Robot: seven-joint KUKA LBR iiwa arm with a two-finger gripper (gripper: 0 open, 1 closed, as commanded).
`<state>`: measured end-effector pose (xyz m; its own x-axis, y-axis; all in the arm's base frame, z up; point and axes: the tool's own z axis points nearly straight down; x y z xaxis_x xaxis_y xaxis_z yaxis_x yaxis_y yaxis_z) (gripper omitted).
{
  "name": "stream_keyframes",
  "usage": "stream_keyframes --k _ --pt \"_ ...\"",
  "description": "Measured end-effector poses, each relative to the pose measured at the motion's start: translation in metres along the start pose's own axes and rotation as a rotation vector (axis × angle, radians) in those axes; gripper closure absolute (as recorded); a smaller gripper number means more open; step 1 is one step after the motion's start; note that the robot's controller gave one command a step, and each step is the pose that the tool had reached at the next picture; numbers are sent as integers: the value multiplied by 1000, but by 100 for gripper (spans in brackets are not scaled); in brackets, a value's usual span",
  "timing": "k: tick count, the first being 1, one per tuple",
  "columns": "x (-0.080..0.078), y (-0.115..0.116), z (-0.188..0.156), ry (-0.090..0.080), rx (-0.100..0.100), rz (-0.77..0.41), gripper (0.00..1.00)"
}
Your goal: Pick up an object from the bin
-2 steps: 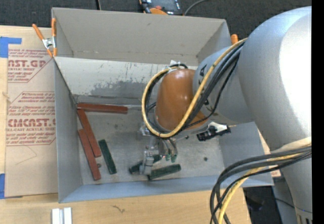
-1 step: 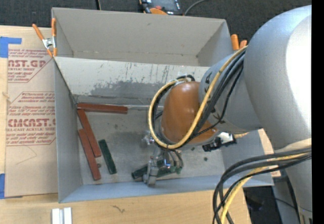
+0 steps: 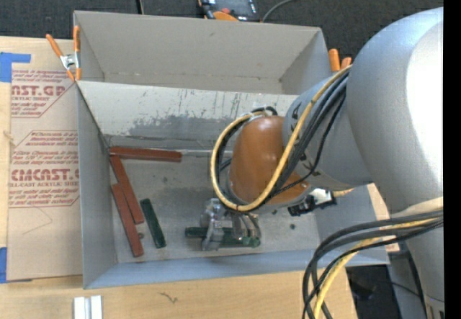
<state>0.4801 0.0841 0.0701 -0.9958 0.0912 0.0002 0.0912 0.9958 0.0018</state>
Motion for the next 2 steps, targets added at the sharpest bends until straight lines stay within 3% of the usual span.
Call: stream_keyframes --k 1,2 --pt "-30 20 -167 -10 -2 15 100" --pt "-2 2 -163 0 2 -353 100"
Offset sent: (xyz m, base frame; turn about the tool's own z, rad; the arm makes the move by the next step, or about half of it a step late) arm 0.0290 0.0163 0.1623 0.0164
